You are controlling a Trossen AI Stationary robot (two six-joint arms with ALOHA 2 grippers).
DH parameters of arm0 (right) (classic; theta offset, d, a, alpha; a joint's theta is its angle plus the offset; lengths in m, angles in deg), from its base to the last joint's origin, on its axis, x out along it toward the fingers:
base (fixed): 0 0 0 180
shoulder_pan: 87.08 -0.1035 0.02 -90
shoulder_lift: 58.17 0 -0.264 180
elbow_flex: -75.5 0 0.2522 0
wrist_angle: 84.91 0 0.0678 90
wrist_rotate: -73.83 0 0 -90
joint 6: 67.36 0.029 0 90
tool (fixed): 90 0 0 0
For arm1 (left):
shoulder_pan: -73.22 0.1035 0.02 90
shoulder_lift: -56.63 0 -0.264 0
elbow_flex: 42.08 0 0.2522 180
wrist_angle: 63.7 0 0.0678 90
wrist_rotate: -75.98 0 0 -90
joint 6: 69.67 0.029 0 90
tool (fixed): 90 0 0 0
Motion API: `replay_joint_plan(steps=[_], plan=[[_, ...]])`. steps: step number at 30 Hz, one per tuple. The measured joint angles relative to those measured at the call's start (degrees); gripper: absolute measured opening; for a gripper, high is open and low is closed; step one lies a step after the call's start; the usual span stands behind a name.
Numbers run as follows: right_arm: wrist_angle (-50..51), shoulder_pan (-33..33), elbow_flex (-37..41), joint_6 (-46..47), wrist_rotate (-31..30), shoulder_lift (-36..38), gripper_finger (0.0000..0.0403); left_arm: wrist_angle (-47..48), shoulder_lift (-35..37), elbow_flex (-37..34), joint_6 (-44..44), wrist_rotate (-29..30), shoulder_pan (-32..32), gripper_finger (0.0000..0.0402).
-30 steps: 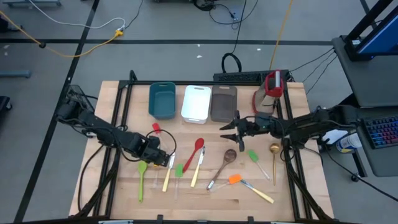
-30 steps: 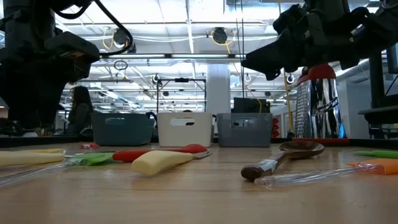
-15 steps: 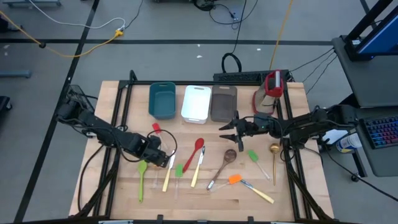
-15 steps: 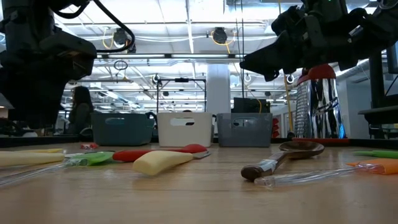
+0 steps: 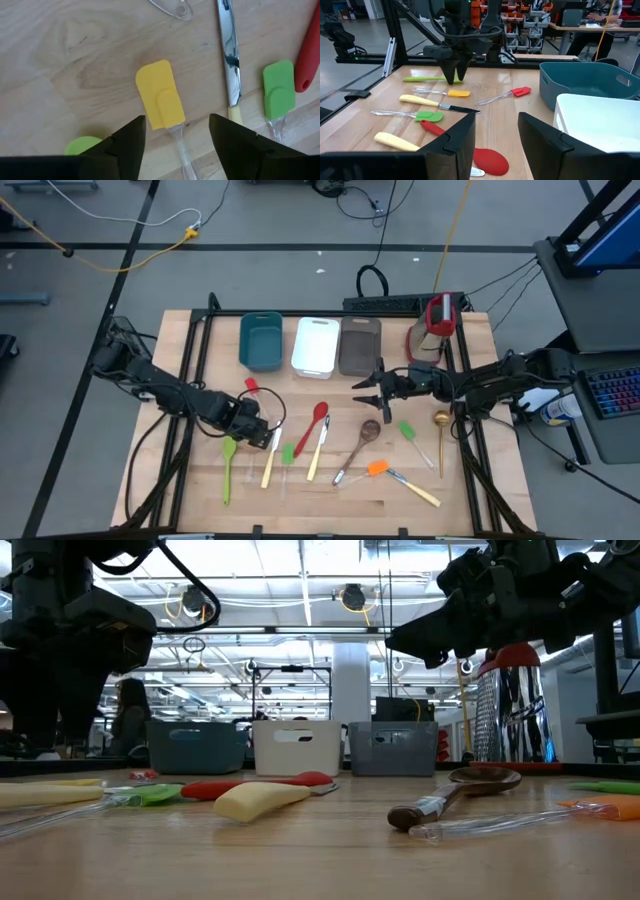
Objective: Pick & Place Kitchen Items
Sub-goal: Put the yellow spatula into the blue bin
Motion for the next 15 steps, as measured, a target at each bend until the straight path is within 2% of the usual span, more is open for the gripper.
replay_joint_plan(steps=[7,15], plan=[[0.0,0.0,0.0,0.0,0.0,0.0,0.0141,1.0,-2.5,0.0,-2.8,-0.2,-0.5,0.0236],[0.0,0.0,0.0,0.0,0.0,0.0,0.0141,1.2,-8.0,0.1,-5.5,-3.5,-0.5,0.0237]])
